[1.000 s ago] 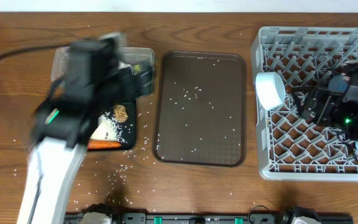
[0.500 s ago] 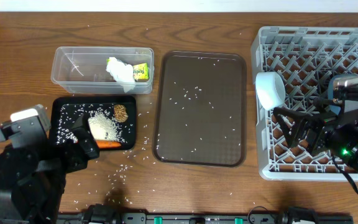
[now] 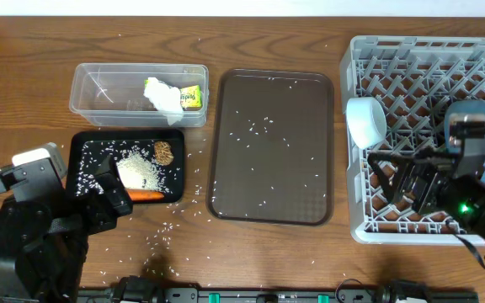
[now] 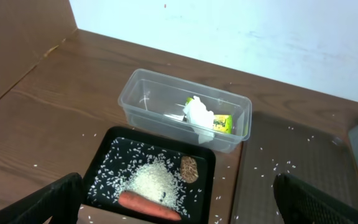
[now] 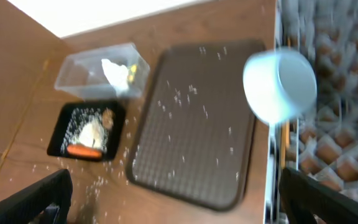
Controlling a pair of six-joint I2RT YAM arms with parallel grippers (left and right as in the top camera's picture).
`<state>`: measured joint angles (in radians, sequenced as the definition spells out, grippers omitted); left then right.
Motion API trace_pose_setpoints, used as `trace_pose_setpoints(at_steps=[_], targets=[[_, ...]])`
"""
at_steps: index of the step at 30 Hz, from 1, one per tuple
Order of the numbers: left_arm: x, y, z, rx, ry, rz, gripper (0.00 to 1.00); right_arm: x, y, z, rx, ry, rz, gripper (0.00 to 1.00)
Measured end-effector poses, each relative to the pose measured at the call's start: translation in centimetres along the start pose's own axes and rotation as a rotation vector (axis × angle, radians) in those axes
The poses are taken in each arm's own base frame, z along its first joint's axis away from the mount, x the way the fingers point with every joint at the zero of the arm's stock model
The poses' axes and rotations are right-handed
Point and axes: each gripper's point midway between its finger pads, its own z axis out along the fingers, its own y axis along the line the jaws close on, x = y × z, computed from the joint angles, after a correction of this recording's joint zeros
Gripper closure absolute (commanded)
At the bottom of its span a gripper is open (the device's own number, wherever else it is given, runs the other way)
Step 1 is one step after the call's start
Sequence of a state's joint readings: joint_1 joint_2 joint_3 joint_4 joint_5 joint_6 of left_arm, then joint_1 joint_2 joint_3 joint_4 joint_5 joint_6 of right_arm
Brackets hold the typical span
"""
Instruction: Sort waste into correct bins and load items into the dishwasher rack
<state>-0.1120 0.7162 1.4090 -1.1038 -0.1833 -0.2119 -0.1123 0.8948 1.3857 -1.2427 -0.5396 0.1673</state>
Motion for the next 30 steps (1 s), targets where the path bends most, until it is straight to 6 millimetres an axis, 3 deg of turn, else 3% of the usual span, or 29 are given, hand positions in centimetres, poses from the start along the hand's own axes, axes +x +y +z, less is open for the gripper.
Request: trace_pose_setpoints(at_steps=[4,13,21,27,30], targets=[[0.0,0.0,0.0,0.0,0.0,0.0,0.02,0.1,-0.1,-0.2,0.01,-0.003,-0.101,0.01],[0.0,0.0,0.0,-0.001,-0.001,0.0,0.02,1.5,4.0,-1.8,-0.128,-0.068,-0.775,0.01],[0.0,0.1,0.0,-0.004,-0.001,0.0,0.02,1.7,2.4,-1.2,-0.018,-0.27,-0.971,0.01],[0.0,0.1,0.0,-0.003,-0.001,0.0,0.02,2.9,0.2,1.9,0.013,-0.455,-0.968,0.01],[0.0,0.1,0.0,-0.004,-0.001,0.0,0.02,4.5,-1.4,4.1,0.011,-0.511,-0.931,0.01]])
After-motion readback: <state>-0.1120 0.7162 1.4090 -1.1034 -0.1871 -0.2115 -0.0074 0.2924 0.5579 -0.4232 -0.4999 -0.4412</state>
